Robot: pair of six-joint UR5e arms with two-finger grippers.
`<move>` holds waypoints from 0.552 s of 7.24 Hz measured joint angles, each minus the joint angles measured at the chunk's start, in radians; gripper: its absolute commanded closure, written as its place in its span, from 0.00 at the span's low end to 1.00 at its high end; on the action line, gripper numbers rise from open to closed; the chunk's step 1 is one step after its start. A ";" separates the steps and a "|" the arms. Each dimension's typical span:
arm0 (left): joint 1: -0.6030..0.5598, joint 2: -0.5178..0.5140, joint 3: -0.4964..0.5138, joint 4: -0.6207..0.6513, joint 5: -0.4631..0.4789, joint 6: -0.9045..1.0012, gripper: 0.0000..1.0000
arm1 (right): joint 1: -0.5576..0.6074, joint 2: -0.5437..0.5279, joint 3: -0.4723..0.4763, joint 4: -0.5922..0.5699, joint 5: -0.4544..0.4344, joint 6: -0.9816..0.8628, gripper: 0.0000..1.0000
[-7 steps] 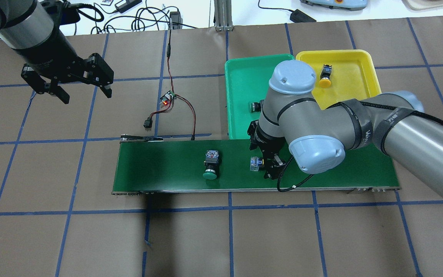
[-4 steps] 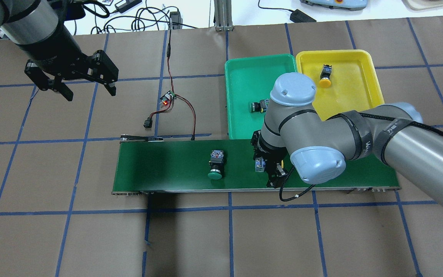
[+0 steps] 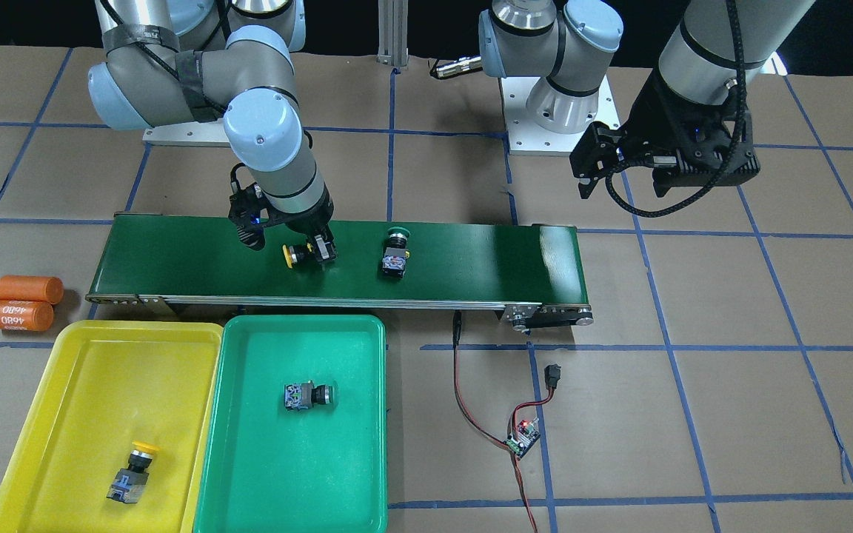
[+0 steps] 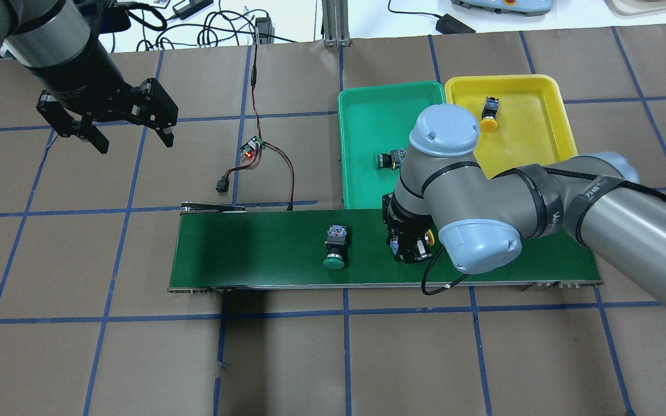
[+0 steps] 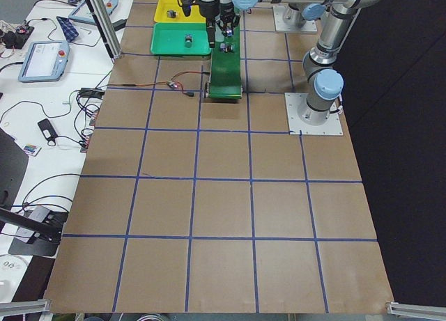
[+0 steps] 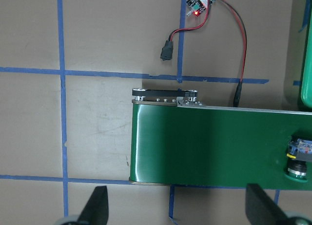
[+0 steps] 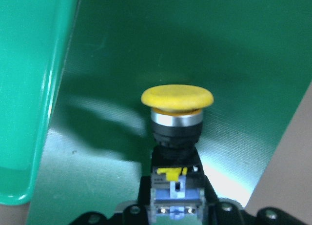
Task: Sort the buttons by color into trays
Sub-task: 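Grasp the yellow-capped button with the right gripper and lift it, then carry the yellow-capped button into the yellow tray and release it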
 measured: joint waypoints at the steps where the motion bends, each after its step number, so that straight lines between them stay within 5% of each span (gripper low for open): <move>1: 0.001 -0.002 0.000 0.002 0.000 0.003 0.00 | -0.006 0.000 -0.005 -0.012 -0.008 -0.008 1.00; 4: 0.011 -0.022 0.006 0.005 -0.004 0.004 0.00 | -0.065 0.010 -0.100 -0.040 -0.039 -0.159 1.00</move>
